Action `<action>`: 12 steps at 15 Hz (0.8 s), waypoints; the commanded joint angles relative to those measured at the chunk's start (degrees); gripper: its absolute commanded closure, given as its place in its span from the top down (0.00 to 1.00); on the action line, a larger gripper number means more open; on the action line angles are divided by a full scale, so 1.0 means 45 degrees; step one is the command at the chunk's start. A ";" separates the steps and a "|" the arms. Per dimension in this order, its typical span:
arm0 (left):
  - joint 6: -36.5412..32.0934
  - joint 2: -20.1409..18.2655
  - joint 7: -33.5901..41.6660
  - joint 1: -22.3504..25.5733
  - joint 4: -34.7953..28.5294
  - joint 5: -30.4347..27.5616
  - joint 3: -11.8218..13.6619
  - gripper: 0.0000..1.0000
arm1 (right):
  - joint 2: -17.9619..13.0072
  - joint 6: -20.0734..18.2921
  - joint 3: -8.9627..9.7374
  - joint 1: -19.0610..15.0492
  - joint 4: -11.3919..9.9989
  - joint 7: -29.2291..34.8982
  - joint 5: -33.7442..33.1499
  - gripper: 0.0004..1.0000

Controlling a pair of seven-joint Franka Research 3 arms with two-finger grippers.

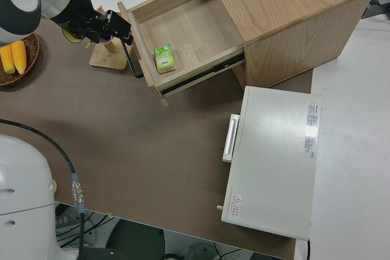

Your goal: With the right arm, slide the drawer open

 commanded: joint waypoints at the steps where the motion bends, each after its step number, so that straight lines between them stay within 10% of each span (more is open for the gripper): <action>1: -0.0250 0.0164 0.0124 0.0068 0.0331 0.0219 -0.0090 0.99 | -0.0566 0.0180 0.0112 -0.1227 -0.0911 -0.1305 0.0947 0.98; 12: -0.0250 0.0145 0.0124 0.0068 0.0331 0.0219 -0.0090 0.99 | -0.0703 0.1232 -0.0474 -0.3123 -0.2434 -0.4354 0.2608 0.98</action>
